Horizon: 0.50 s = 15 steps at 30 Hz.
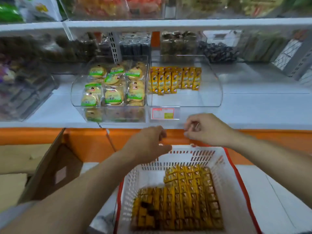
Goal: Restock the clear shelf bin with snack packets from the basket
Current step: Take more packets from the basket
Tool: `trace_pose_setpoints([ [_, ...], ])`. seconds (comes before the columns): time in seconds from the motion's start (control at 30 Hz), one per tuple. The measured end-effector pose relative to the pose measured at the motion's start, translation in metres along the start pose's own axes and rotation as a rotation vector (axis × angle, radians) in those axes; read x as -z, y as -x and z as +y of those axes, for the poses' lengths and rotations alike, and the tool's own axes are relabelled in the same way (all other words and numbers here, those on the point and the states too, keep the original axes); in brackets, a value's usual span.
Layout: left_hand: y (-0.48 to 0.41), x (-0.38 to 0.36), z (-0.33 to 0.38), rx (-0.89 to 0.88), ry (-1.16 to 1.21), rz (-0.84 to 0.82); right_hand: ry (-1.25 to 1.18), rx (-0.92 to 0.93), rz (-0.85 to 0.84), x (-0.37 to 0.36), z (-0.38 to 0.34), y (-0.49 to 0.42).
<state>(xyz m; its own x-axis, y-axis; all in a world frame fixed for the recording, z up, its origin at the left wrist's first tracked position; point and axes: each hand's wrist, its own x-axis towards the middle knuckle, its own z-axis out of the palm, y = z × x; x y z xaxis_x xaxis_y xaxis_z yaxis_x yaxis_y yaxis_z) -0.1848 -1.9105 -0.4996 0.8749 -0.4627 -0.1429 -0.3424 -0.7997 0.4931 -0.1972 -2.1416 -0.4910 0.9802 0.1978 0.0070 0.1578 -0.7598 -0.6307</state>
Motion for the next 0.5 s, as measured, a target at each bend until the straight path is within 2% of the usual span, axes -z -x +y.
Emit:
trace_pose_setpoints([
  [0.07, 0.003, -0.028, -0.01, 0.032, -0.144, -0.14, 0.071, -0.068, -0.125, -0.034, 0.027, 0.017],
  [0.17, 0.004, -0.073, -0.031, 0.119, -0.214, -0.289, 0.171, -0.151, -0.267, -0.086, 0.074, 0.034],
  [0.3, 0.004, -0.135, -0.06, 0.224, -0.174, -0.361, 0.162, -0.224, -0.411, -0.149, 0.116, 0.048],
  [0.4, 0.006, -0.177, -0.089, 0.343, -0.103, -0.365, 0.126, -0.243, -0.389, -0.191, 0.134, 0.047],
  [0.5, 0.008, -0.213, -0.118, 0.475, -0.017, -0.293, 0.17, -0.183, -0.313, -0.225, 0.14, 0.041],
])
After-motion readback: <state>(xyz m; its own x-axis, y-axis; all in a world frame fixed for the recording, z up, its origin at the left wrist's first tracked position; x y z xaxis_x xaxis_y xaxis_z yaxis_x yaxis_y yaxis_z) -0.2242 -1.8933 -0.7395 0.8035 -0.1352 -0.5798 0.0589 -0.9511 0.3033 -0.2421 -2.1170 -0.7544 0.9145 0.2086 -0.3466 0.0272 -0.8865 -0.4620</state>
